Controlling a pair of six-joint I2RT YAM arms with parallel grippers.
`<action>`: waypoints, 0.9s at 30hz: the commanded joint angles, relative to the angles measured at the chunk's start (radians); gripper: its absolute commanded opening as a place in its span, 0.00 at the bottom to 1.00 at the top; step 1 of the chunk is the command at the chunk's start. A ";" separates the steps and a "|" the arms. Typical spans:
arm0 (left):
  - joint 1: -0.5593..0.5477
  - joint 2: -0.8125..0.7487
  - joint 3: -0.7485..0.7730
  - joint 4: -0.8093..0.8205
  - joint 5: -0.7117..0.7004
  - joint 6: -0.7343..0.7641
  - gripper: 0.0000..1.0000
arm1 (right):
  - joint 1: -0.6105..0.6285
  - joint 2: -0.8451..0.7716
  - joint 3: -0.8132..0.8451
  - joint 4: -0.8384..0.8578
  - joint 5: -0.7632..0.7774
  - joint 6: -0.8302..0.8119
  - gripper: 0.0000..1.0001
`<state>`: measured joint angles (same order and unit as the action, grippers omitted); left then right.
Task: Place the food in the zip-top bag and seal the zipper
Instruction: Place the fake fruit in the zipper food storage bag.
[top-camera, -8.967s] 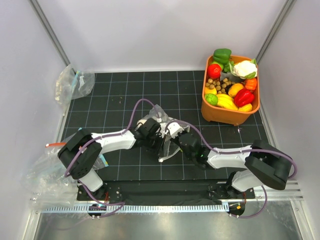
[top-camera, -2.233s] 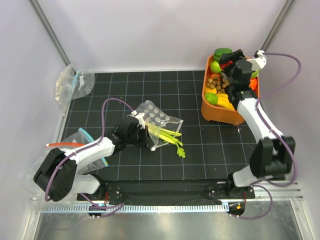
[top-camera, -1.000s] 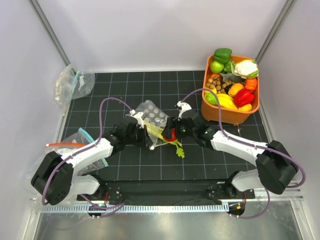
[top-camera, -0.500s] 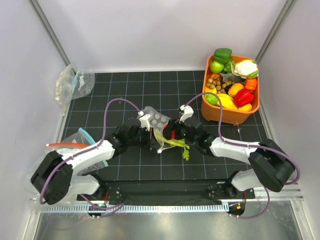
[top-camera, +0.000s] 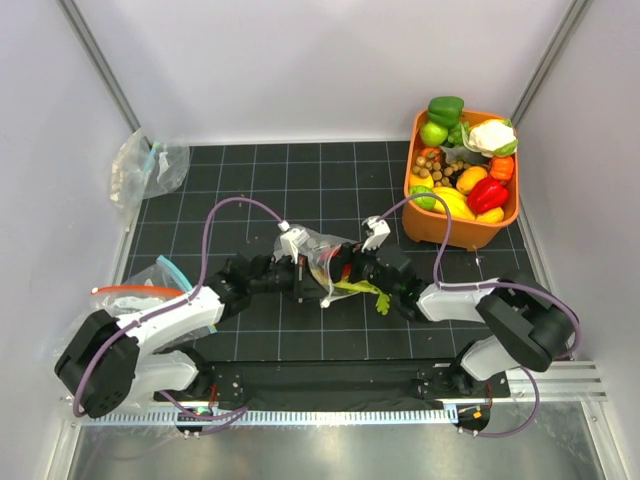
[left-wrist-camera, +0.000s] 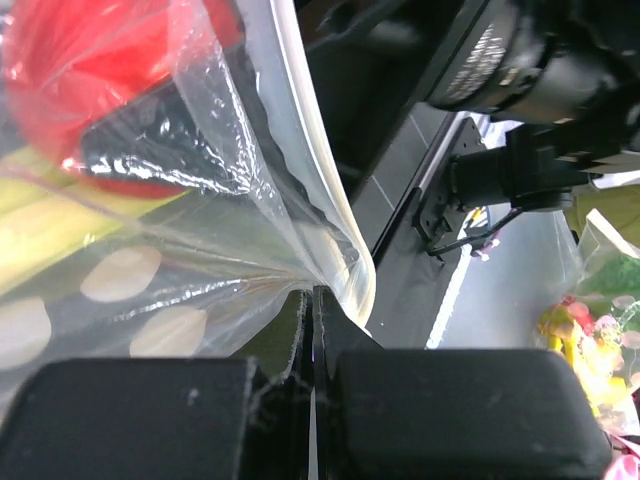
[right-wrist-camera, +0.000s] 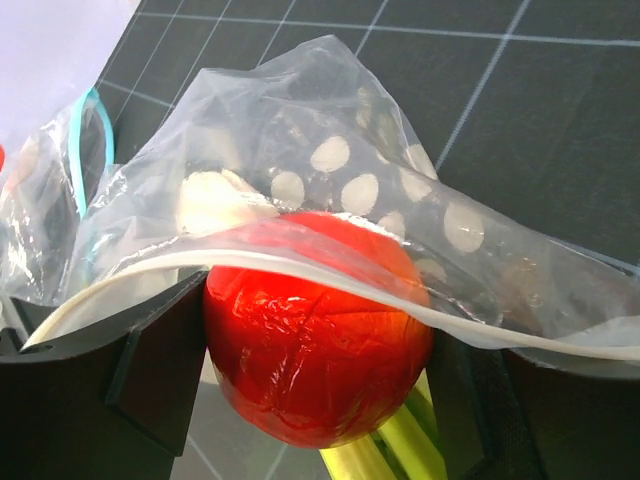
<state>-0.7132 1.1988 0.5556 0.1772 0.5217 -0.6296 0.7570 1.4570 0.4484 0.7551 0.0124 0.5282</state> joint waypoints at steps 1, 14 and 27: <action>-0.002 -0.036 -0.006 0.099 0.070 -0.016 0.00 | 0.001 0.031 0.007 0.174 -0.049 0.029 0.84; 0.046 -0.044 -0.008 -0.001 -0.094 -0.030 0.00 | 0.001 -0.228 0.029 -0.178 0.170 -0.051 1.00; 0.075 -0.113 -0.037 -0.010 -0.126 -0.038 0.00 | 0.001 -0.221 0.053 -0.290 0.216 0.032 0.30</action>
<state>-0.6407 1.0969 0.5125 0.1482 0.4000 -0.6708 0.7570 1.2312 0.4641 0.4549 0.1967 0.5457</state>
